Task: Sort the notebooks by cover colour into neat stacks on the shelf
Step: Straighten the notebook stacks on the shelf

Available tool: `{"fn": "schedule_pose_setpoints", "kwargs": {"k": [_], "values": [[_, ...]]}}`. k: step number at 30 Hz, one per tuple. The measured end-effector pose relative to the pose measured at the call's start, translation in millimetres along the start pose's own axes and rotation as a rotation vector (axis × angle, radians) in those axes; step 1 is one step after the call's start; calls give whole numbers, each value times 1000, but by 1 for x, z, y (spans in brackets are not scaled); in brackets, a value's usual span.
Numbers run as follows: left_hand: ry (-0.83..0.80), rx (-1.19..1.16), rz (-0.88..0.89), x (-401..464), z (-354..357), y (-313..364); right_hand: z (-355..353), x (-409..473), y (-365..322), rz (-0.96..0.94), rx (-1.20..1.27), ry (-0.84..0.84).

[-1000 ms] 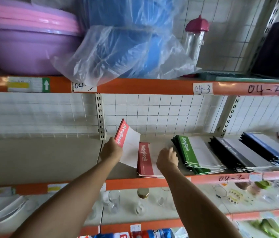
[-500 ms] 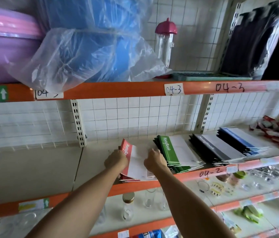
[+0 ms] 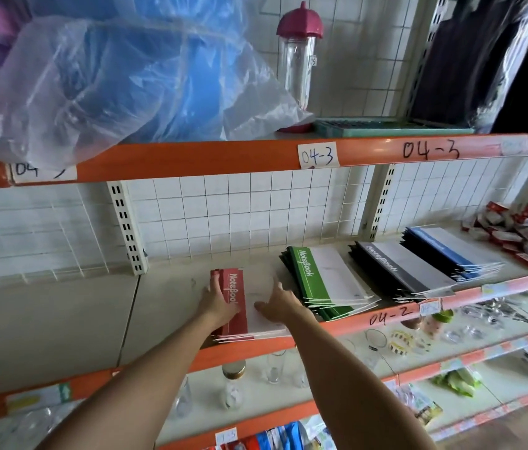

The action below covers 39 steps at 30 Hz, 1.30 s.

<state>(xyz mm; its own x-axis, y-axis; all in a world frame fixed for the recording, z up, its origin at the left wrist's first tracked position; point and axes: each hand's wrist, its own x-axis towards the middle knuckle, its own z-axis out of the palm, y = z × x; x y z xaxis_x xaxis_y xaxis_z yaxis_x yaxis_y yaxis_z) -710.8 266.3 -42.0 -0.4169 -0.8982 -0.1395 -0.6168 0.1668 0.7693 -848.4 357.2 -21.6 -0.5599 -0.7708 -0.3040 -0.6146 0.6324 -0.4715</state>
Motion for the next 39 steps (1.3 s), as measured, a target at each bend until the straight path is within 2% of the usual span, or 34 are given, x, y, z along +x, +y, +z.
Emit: {"fn": "schedule_pose_setpoints", "kwargs": {"k": [3,9,14,19,26,29,32,35,39], "values": [[-29,-127,12,-2,2,-4,5,6,-3,22,17,-15],[-34,-415,-28,-4,1,-12,7,8,-5,12,18,109],[-34,-407,-27,-4,-17,-26,15,-2,-27,-21,-1,142],[17,-341,-76,-7,-58,-59,48,-14,-67,-11,29,101],[238,-150,-64,-18,-121,-110,93,-20,-127,-119,-12,96],[228,-123,-47,-15,-132,-121,99,-19,-128,-119,31,96],[233,-198,-56,-4,-133,-118,97,-10,-121,-103,184,68],[158,-344,-95,7,-125,-113,91,4,-122,-29,362,72],[149,-369,-100,18,-111,-109,89,20,-131,21,387,103]]}}
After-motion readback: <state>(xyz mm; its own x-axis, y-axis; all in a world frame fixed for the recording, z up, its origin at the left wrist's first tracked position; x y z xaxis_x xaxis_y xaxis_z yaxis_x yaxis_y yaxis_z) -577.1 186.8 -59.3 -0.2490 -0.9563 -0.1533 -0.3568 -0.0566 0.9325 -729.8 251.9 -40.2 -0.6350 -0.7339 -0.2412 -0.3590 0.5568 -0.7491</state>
